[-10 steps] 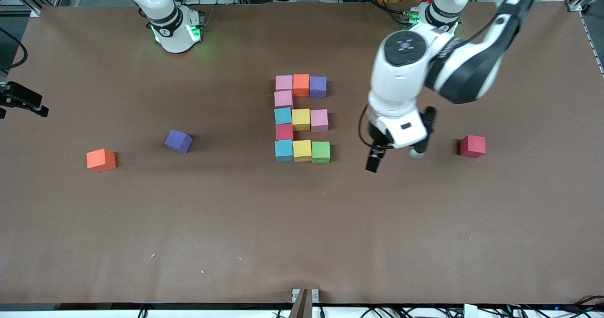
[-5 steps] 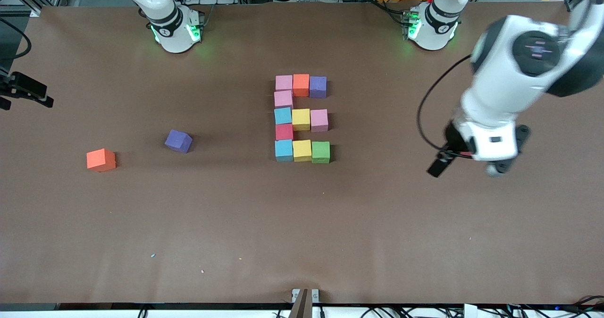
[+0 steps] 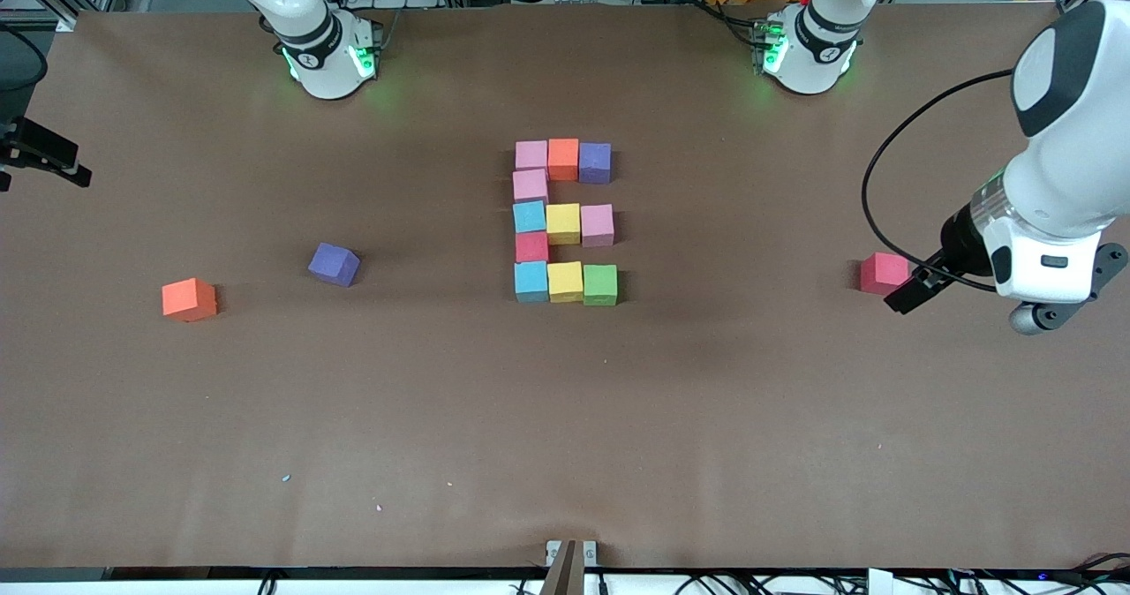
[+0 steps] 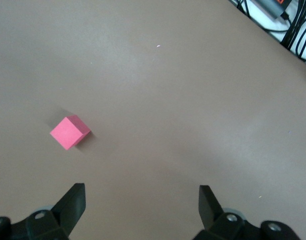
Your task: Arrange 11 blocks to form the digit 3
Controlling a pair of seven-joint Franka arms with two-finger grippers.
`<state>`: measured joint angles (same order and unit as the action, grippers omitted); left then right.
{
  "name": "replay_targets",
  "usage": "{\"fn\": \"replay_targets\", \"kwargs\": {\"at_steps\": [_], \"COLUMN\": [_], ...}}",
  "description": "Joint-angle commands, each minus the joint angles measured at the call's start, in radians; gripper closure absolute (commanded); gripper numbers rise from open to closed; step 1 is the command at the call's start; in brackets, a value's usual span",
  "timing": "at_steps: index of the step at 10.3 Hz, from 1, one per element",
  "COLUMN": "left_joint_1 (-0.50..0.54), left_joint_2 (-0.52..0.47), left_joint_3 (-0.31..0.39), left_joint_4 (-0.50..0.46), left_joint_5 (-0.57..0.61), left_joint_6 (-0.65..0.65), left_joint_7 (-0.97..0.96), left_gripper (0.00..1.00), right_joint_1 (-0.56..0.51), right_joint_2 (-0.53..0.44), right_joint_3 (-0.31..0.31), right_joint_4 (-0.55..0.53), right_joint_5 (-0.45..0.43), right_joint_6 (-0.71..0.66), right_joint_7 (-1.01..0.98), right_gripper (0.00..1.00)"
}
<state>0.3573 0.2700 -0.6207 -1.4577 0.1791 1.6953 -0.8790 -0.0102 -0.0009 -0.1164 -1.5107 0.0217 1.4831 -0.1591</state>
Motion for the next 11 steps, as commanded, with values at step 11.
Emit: {"fn": "replay_targets", "kwargs": {"at_steps": [11], "left_joint_1": [-0.155], "left_joint_2": [-0.15], "left_joint_3": [0.301], "left_joint_4": [0.022], "left_joint_5": [-0.038], "left_joint_6": [-0.181], "left_joint_7": [0.47], "left_gripper": [0.0], "right_joint_1": [-0.005], "right_joint_2": [-0.025], "right_joint_3": [0.0], "right_joint_4": [-0.023], "right_joint_5": [-0.013], "right_joint_6": [0.005], "right_joint_7": [0.012], "right_gripper": [0.0]}}
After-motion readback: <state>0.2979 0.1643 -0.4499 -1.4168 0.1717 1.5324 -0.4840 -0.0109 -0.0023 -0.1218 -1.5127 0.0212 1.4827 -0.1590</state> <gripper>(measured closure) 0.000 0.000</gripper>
